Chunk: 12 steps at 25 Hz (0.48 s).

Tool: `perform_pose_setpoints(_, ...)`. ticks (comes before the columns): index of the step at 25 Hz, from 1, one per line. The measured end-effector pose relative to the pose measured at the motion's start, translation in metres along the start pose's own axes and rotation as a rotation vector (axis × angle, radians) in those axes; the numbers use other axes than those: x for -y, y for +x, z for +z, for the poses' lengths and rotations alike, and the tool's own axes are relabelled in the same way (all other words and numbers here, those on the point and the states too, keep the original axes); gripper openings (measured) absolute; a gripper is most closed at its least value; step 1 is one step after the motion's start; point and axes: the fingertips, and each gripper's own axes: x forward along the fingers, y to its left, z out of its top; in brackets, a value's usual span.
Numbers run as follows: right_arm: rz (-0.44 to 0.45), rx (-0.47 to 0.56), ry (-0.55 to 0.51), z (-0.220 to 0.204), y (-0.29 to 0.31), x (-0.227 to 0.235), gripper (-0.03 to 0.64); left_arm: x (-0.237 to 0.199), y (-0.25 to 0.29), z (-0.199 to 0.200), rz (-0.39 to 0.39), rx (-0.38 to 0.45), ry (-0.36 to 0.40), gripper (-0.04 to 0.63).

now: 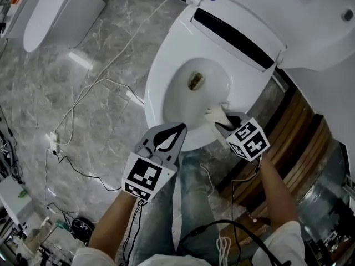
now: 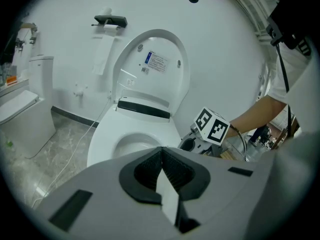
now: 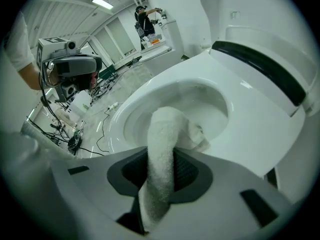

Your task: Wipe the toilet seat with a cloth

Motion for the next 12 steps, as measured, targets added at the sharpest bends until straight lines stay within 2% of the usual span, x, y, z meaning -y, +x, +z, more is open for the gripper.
perform_pose_setpoints(5,0.018,0.003,0.004,-0.004,0.011,-0.034,0.1,-0.008,-0.024,-0.023,0.036,-0.007,-0.04,0.011)
perform_pose_setpoints(12,0.05,0.006,0.003,-0.003,0.027,-0.084,0.1,-0.031,-0.058,-0.041,0.089,-0.009,-0.057,0.011)
